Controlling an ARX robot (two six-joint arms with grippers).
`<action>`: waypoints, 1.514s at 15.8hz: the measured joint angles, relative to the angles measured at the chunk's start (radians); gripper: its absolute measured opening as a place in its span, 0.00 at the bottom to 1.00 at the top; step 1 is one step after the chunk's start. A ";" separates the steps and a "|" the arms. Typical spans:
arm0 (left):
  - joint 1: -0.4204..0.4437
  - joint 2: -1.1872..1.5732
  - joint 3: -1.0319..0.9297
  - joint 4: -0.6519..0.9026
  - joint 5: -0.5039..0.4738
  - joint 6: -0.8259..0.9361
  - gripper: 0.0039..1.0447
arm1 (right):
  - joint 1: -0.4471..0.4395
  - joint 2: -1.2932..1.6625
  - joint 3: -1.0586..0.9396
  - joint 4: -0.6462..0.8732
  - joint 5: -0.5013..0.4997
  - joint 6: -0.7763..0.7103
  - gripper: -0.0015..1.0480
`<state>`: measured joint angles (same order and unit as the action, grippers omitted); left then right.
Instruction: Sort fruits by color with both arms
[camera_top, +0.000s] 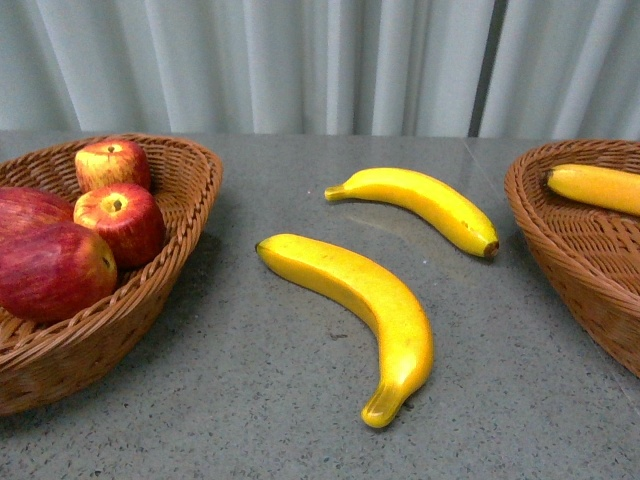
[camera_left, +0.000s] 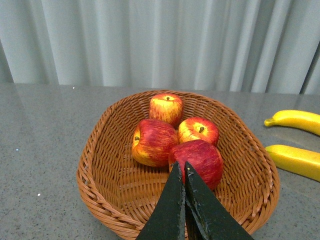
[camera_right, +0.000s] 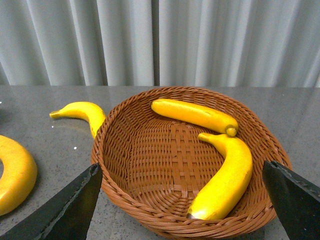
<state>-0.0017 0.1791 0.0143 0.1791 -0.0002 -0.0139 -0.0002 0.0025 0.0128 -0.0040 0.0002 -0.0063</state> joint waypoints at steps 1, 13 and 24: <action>0.000 -0.013 0.000 -0.014 0.000 0.000 0.01 | 0.000 0.000 0.000 0.000 0.000 0.000 0.94; 0.000 -0.173 0.000 -0.182 0.000 0.000 0.46 | 0.000 0.000 0.000 -0.001 0.000 0.000 0.94; 0.000 -0.173 0.000 -0.183 0.000 0.003 0.94 | 0.272 1.151 0.500 0.602 -0.305 0.117 0.94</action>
<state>-0.0017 0.0063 0.0147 -0.0036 -0.0002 -0.0109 0.2714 1.1534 0.5125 0.5976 -0.3046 0.1108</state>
